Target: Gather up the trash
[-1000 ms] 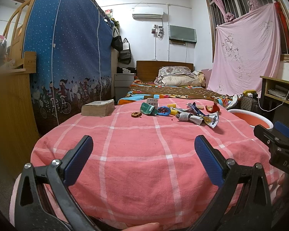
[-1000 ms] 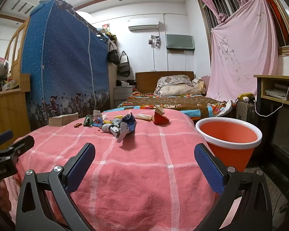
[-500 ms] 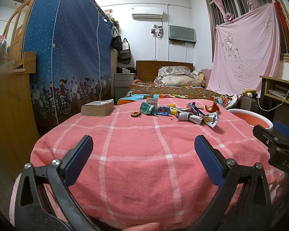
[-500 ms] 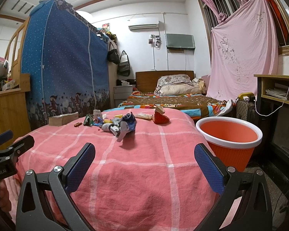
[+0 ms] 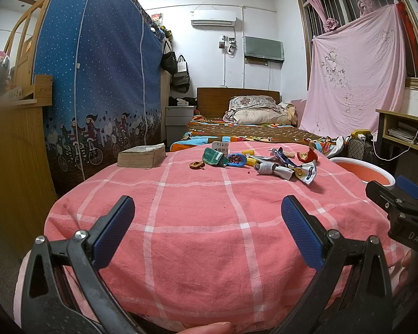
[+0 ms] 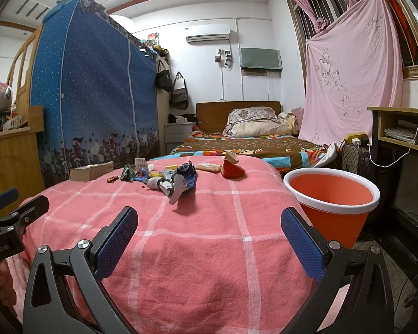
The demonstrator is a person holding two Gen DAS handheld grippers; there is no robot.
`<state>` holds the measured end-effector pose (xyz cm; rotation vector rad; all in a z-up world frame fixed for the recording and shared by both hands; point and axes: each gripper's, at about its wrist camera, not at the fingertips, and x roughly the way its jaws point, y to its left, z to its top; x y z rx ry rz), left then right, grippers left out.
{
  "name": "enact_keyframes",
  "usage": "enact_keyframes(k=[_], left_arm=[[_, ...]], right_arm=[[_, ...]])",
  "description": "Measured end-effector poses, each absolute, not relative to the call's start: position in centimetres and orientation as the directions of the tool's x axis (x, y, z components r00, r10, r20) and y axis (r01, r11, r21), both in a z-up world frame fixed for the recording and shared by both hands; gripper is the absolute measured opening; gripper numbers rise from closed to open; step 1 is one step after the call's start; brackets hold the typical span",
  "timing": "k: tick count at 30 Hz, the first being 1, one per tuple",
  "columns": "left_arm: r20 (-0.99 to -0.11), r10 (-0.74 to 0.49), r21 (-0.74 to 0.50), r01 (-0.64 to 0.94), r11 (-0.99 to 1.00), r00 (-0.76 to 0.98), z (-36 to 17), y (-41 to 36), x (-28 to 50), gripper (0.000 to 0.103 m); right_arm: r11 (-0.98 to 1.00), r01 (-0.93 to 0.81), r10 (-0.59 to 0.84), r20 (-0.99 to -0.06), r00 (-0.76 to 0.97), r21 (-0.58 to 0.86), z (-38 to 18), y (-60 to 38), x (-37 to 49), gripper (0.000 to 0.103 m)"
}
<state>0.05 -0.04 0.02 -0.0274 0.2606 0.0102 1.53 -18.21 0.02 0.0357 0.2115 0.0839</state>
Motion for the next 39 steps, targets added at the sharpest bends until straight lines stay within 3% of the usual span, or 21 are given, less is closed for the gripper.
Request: enact_keyframes(k=[39], left_arm=[[-0.263, 0.013, -0.029, -0.021, 0.999, 0.965, 0.29, 0.20, 0.07, 0.089]], right_arm=[[0.995, -0.080, 0.091, -0.210, 0.973, 0.058, 0.15, -18.25, 1.75, 0.103]])
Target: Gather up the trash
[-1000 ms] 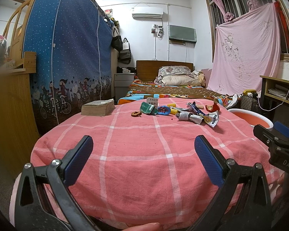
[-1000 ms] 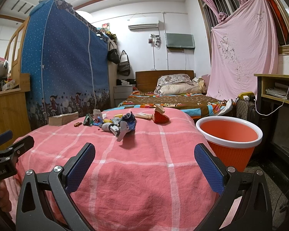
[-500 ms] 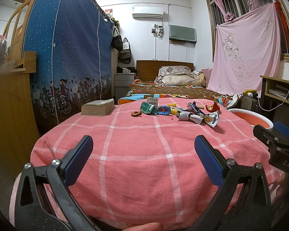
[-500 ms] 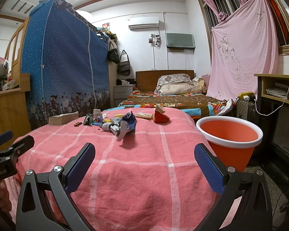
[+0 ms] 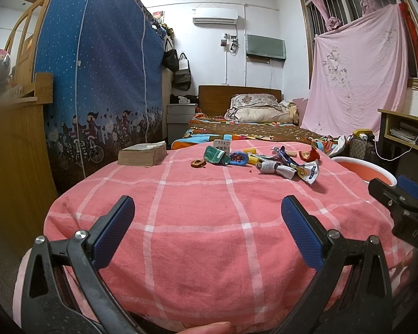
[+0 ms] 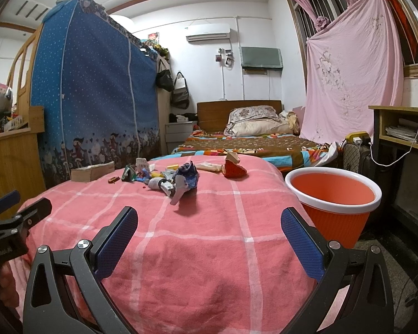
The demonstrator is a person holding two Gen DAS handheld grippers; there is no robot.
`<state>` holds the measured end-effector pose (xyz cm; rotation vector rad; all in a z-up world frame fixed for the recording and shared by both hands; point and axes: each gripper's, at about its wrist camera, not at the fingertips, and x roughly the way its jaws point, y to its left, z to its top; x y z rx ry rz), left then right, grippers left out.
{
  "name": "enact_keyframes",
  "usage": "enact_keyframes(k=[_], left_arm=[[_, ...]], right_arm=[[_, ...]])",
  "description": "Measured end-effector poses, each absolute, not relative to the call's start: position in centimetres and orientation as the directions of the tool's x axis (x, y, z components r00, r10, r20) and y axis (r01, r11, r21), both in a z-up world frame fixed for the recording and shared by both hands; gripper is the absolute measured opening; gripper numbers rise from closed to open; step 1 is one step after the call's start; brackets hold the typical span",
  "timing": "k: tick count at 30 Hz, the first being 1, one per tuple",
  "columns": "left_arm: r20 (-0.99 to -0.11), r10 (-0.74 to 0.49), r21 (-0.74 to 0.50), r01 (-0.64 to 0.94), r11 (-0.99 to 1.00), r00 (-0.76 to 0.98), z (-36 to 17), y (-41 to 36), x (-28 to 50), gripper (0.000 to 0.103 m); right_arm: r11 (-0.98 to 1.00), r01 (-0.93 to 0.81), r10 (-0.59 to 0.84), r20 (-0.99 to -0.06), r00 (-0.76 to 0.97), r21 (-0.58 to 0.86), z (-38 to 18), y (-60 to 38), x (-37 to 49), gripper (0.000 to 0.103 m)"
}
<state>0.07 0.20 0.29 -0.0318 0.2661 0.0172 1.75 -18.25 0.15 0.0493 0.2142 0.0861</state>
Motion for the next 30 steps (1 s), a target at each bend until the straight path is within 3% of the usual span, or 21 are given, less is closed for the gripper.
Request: enact_keyframes(k=[7, 21, 25, 30], left_arm=[[-0.236, 0.030, -0.030, -0.039, 0.999, 0.971, 1.2, 0.9, 2.4, 0.089], [-0.041, 0.073, -0.009, -0.073, 0.997, 0.997, 6.2, 2.3, 8.1, 0.089], [-0.052, 0.059, -0.010, -0.060, 0.998, 0.997, 6.5, 2.9, 10.3, 0.089], [-0.182, 0.012, -0.038, -0.020, 0.999, 0.983, 6.0, 3.6, 13.6, 0.088]], right_arm=[[0.993, -0.095, 0.104, -0.152, 0.983, 0.063, 2.3, -18.2, 3.2, 0.103], [0.986, -0.169, 0.170, 0.007, 0.986, -0.004, 8.1, -15.9, 9.4, 0.103], [0.981, -0.192, 0.192, -0.046, 0.980, 0.002, 7.9, -15.6, 12.0, 0.103], [0.973, -0.219, 0.229, -0.239, 0.944, 0.065, 6.8, -15.8, 15.4, 0.103]])
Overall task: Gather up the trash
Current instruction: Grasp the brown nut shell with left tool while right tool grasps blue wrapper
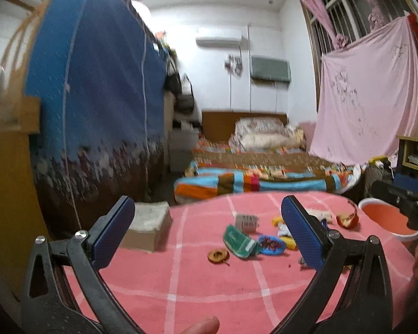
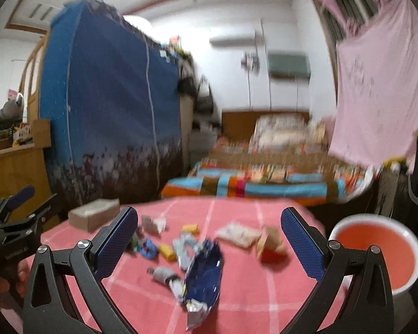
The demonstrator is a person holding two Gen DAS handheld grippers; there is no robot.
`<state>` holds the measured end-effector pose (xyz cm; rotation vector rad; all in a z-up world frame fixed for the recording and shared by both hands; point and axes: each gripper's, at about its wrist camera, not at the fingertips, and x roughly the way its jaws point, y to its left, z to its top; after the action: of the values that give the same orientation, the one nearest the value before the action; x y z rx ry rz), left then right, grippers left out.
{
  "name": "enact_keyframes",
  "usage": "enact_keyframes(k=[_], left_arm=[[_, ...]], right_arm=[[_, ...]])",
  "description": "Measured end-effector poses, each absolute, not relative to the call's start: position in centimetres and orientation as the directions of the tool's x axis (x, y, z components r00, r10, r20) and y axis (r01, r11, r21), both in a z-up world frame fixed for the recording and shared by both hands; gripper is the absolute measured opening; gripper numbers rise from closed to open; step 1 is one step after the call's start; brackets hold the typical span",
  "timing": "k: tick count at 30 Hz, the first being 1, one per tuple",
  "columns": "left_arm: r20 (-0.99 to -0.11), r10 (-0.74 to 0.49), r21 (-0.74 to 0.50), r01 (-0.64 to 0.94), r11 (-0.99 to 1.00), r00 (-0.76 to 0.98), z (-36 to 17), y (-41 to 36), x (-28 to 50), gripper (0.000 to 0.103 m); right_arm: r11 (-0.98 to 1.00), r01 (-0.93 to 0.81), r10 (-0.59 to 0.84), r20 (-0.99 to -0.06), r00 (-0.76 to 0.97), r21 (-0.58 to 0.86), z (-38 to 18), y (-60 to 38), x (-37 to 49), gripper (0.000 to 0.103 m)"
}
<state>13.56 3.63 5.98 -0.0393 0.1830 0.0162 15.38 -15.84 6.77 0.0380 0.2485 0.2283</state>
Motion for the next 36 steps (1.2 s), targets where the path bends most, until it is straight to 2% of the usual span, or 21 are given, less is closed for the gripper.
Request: enact_keyframes(k=[4, 5, 6, 8, 9, 10, 15, 20, 22, 24, 30, 36], left_arm=[[-0.312, -0.015, -0.062, -0.005, 0.998, 0.950, 4.7, 3.8, 16.2, 0.086], [-0.338, -0.019, -0.061, -0.001, 0.998, 0.941, 4.3, 3.6, 16.6, 0.085], [-0.372, -0.029, -0.063, 0.006, 0.998, 0.928, 3.9, 3.5, 17.3, 0.081], [-0.441, -0.043, -0.068, 0.015, 0.998, 0.896, 2.9, 3.3, 18.5, 0.069], [-0.476, -0.049, -0.073, 0.017, 0.997, 0.878, 2.4, 3.2, 19.1, 0.059], [-0.510, -0.056, -0.078, 0.019, 0.997, 0.859, 1.9, 3.1, 19.7, 0.055], [-0.597, -0.094, -0.106, 0.037, 0.994, 0.797, 0.6, 3.0, 21.2, 0.043], [-0.657, -0.128, -0.139, 0.047, 0.989, 0.743, -0.2, 3.2, 22.7, 0.028], [-0.678, -0.141, -0.161, 0.042, 0.986, 0.721, -0.5, 3.3, 23.2, 0.018], [-0.690, -0.152, -0.174, 0.041, 0.984, 0.708, -0.8, 3.5, 23.4, 0.015], [-0.699, -0.175, -0.184, 0.062, 0.981, 0.693, -0.7, 3.4, 23.8, 0.008], [-0.677, -0.144, -0.156, 0.051, 0.986, 0.722, -0.1, 3.0, 22.4, 0.008]], right_arm=[[0.972, -0.218, 0.237, -0.365, 0.900, 0.092, 5.7, -15.7, 17.1, 0.102], [0.972, -0.218, 0.235, -0.382, 0.894, 0.089, 5.4, -15.5, 17.3, 0.099], [0.972, -0.221, 0.236, -0.400, 0.886, 0.085, 5.1, -15.2, 17.5, 0.096], [0.973, -0.219, 0.230, -0.436, 0.870, 0.076, 4.6, -14.9, 18.0, 0.082], [0.973, -0.219, 0.228, -0.461, 0.858, 0.074, 4.3, -14.8, 18.5, 0.080], [0.972, -0.221, 0.229, -0.485, 0.844, 0.074, 3.9, -14.7, 18.8, 0.077], [0.968, -0.232, 0.246, -0.565, 0.788, 0.097, 2.5, -14.8, 20.3, 0.061], [0.965, -0.225, 0.259, -0.631, 0.731, 0.135, 1.3, -15.0, 21.5, 0.054], [0.964, -0.219, 0.262, -0.658, 0.706, 0.149, 0.7, -15.1, 22.0, 0.049], [0.965, -0.212, 0.259, -0.663, 0.702, 0.153, 0.5, -15.2, 22.1, 0.045], [0.961, -0.219, 0.275, -0.674, 0.685, 0.170, 0.3, -15.3, 22.4, 0.041], [0.955, -0.222, 0.297, -0.646, 0.704, 0.197, 0.6, -15.6, 21.7, 0.037]])
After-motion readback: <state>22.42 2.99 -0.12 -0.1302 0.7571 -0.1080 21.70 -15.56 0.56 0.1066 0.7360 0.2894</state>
